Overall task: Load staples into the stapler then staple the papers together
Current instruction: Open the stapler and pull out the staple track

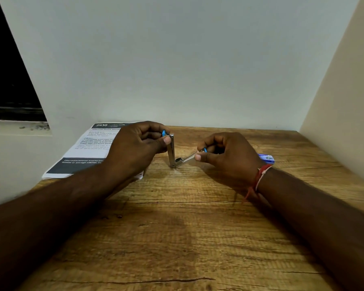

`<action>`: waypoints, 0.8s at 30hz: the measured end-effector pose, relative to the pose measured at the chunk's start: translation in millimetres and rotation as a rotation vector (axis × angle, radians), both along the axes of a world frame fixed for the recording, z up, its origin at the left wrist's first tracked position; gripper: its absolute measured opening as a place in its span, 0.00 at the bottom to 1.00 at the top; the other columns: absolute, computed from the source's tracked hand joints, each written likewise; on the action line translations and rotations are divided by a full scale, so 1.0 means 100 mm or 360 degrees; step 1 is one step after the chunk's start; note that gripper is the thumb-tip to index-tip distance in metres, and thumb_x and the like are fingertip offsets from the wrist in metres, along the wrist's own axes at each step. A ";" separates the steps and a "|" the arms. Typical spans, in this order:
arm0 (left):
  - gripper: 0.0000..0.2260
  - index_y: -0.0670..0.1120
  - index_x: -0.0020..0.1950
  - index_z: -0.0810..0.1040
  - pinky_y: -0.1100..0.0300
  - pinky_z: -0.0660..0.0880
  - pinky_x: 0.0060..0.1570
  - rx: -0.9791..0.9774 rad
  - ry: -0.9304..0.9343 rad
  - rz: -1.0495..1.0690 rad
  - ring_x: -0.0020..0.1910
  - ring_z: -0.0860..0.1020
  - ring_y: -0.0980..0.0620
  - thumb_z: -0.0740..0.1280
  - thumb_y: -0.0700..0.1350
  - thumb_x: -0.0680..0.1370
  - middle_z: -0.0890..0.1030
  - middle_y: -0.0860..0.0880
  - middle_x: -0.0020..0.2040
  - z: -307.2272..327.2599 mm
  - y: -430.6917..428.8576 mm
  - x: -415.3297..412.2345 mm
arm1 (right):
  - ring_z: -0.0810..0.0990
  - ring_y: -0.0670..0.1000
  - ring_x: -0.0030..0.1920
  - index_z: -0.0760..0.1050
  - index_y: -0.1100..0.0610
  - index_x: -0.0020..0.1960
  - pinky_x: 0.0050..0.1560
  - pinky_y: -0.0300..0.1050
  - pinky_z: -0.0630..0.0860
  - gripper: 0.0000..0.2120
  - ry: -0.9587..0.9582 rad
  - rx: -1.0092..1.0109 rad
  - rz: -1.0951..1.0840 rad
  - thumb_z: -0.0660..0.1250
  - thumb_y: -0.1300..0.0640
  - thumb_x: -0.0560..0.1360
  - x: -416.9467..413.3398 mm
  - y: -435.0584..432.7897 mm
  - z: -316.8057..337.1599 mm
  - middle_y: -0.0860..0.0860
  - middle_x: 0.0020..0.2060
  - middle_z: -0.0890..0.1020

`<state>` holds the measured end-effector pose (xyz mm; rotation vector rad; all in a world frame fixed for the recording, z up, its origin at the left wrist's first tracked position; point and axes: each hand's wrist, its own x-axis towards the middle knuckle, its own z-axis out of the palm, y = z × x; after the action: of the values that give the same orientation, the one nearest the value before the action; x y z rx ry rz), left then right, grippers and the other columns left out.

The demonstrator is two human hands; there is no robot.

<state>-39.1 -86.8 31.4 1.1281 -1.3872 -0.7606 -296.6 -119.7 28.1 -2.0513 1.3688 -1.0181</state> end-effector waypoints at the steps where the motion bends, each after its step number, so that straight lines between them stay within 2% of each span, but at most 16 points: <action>1: 0.07 0.45 0.57 0.89 0.47 0.88 0.61 -0.0007 -0.0013 0.0001 0.51 0.92 0.44 0.79 0.37 0.80 0.91 0.42 0.50 0.00 0.00 0.00 | 0.86 0.46 0.39 0.87 0.48 0.49 0.44 0.39 0.80 0.10 0.0062 -0.0016 -0.0008 0.85 0.51 0.72 -0.01 -0.01 0.00 0.50 0.41 0.89; 6: 0.07 0.46 0.57 0.89 0.43 0.87 0.62 -0.0029 -0.0047 -0.0002 0.51 0.92 0.43 0.79 0.38 0.80 0.91 0.43 0.50 -0.02 -0.02 0.01 | 0.87 0.47 0.44 0.86 0.46 0.46 0.44 0.43 0.82 0.11 0.0270 0.0007 -0.0018 0.86 0.47 0.70 -0.03 0.03 0.00 0.46 0.42 0.89; 12: 0.08 0.49 0.57 0.89 0.38 0.86 0.64 -0.0049 -0.0059 -0.0003 0.52 0.92 0.42 0.80 0.39 0.79 0.91 0.43 0.51 -0.03 -0.03 0.02 | 0.84 0.41 0.43 0.86 0.46 0.46 0.40 0.34 0.75 0.10 0.0457 -0.0016 -0.0009 0.85 0.46 0.71 0.00 0.06 0.04 0.42 0.41 0.87; 14: 0.09 0.49 0.57 0.89 0.39 0.86 0.64 -0.0057 -0.0094 -0.0016 0.52 0.92 0.44 0.81 0.40 0.79 0.91 0.44 0.51 -0.03 -0.02 0.01 | 0.83 0.40 0.46 0.86 0.46 0.47 0.42 0.36 0.75 0.10 0.0408 -0.0034 -0.0003 0.85 0.46 0.71 0.02 0.08 0.04 0.41 0.42 0.87; 16: 0.09 0.50 0.56 0.88 0.42 0.87 0.63 -0.0075 -0.0134 -0.0020 0.51 0.92 0.46 0.81 0.40 0.78 0.91 0.46 0.51 -0.02 0.01 -0.01 | 0.84 0.41 0.50 0.87 0.44 0.53 0.46 0.39 0.78 0.12 0.0292 -0.0095 0.0012 0.84 0.45 0.72 0.06 0.11 0.03 0.40 0.45 0.88; 19: 0.11 0.48 0.58 0.89 0.50 0.87 0.62 -0.0116 -0.0209 -0.0042 0.52 0.91 0.50 0.82 0.41 0.77 0.92 0.49 0.50 0.00 0.05 -0.05 | 0.85 0.39 0.52 0.86 0.42 0.61 0.48 0.36 0.76 0.16 0.0099 -0.0217 0.0042 0.82 0.43 0.74 0.13 0.16 0.04 0.38 0.49 0.88; 21: 0.13 0.47 0.59 0.89 0.54 0.87 0.61 -0.0143 -0.0271 -0.0063 0.52 0.91 0.53 0.83 0.42 0.76 0.92 0.51 0.50 0.01 0.08 -0.08 | 0.85 0.38 0.53 0.86 0.42 0.62 0.48 0.37 0.77 0.16 0.0006 -0.0277 0.0072 0.80 0.42 0.76 0.18 0.21 0.04 0.37 0.49 0.89; 24: 0.14 0.45 0.61 0.89 0.53 0.87 0.61 -0.0164 -0.0304 -0.0090 0.53 0.91 0.52 0.83 0.41 0.76 0.92 0.49 0.51 0.00 0.10 -0.11 | 0.85 0.37 0.52 0.88 0.43 0.61 0.45 0.33 0.77 0.14 -0.0066 -0.0324 0.0113 0.79 0.42 0.77 0.23 0.25 0.03 0.38 0.50 0.89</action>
<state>-49.8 -76.4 31.6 1.1064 -1.6059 -0.6261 -273.9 -94.6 31.3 -2.1940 1.2051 -1.2046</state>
